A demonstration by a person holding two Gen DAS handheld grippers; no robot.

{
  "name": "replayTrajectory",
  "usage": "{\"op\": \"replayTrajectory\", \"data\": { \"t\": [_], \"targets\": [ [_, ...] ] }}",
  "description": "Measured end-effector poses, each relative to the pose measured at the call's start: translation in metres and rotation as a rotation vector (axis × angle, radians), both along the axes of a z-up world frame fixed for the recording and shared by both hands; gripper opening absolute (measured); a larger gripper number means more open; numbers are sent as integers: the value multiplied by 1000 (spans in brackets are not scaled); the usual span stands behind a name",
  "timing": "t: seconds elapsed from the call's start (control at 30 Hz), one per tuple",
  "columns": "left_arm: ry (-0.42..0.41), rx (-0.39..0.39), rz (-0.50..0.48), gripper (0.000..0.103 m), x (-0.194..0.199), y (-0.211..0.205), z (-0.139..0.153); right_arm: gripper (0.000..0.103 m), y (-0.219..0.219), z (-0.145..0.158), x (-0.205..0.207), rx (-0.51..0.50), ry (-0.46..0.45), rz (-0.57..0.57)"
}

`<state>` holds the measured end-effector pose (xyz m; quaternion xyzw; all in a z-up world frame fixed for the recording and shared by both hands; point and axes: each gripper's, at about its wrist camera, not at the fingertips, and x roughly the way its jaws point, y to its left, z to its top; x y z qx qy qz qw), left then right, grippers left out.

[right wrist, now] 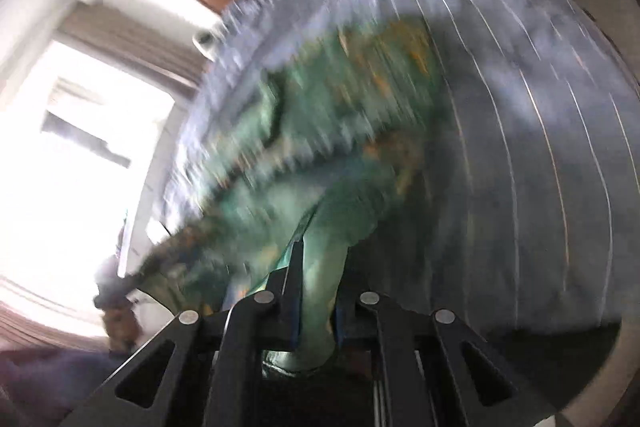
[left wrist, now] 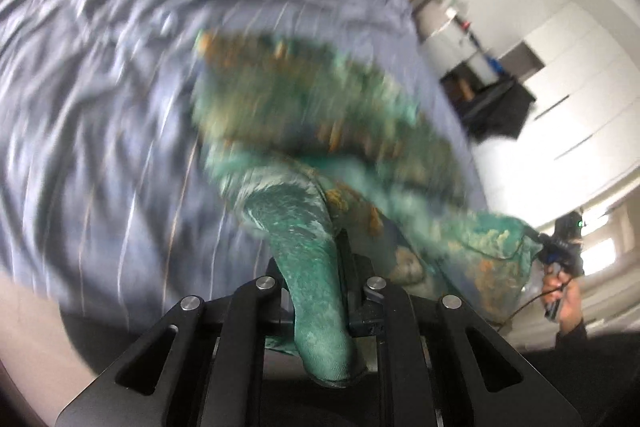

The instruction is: Fold large clothes

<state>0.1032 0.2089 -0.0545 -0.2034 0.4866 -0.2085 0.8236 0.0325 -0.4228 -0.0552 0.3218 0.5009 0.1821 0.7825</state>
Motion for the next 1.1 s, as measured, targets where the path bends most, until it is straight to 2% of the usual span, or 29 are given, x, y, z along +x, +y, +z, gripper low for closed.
{"op": "replayTrajectory", "data": {
  "t": [0.03, 0.1, 0.23, 0.3, 0.33, 0.37, 0.43, 0.47, 0.5, 0.53, 0.57, 0.63, 0.67, 0.73, 0.83, 0.87, 0.93, 1.0, 1.03, 1.07, 1.1],
  "targets": [
    [-33, 2, 8, 11, 26, -4, 9, 11, -9, 8, 23, 18, -45, -17],
    [-62, 8, 19, 12, 53, -8, 12, 11, -21, 16, 59, 14, -97, -42],
    [-42, 12, 94, 13, 133, -13, 0, 11, -35, 4, 135, 14, -132, -103],
    [-29, 18, 102, 19, 161, -18, -13, 11, -33, -13, 161, 16, -119, -115],
    [-28, 33, 105, 27, 167, -21, -19, 11, -35, -28, 183, 6, -105, -146],
    [-15, 36, 101, 37, 177, -24, -28, 11, -33, -37, 185, 8, -94, -157],
    [42, 20, 91, 50, 195, -26, -46, 13, -32, -66, 212, 28, -57, -189],
    [56, 21, 96, 50, 199, -25, -49, 15, -34, -82, 224, 57, -37, -214],
    [67, 16, 99, 52, 203, -21, -51, 22, -31, -92, 225, 78, -19, -213],
    [52, 7, 101, 63, 201, -16, -47, 35, -31, -105, 232, 101, 14, -223],
    [29, 3, 107, 83, 193, -12, -41, 46, -33, -109, 230, 129, 15, -240],
    [-32, 13, 117, 100, 177, 1, -29, 81, -37, -108, 223, 190, -38, -276],
    [-47, 22, 114, 100, 174, 4, -26, 86, -41, -103, 221, 225, -79, -285],
    [-55, 58, 61, 100, 170, 7, -29, 87, -45, -95, 220, 189, -96, -280],
    [-31, 144, -34, 100, 173, -13, -47, 87, -41, -85, 222, 70, -104, -223],
    [-23, 181, -52, 100, 176, -23, -54, 87, -33, -83, 226, -2, -99, -183],
    [-19, 276, -71, 99, 188, -47, -69, 87, -16, -84, 232, -121, -93, -115],
    [-36, 329, -77, 96, 195, -65, -75, 87, 3, -87, 236, -198, -89, -71],
    [-37, 378, -71, 81, 201, -77, -80, 87, 12, -88, 239, -223, -86, -52],
    [-25, 417, -60, 45, 204, -82, -83, 87, 18, -91, 240, -250, -77, -40],
    [-9, 457, -42, 21, 206, -84, -86, 86, 25, -92, 241, -291, -69, -39]
  ]
}}
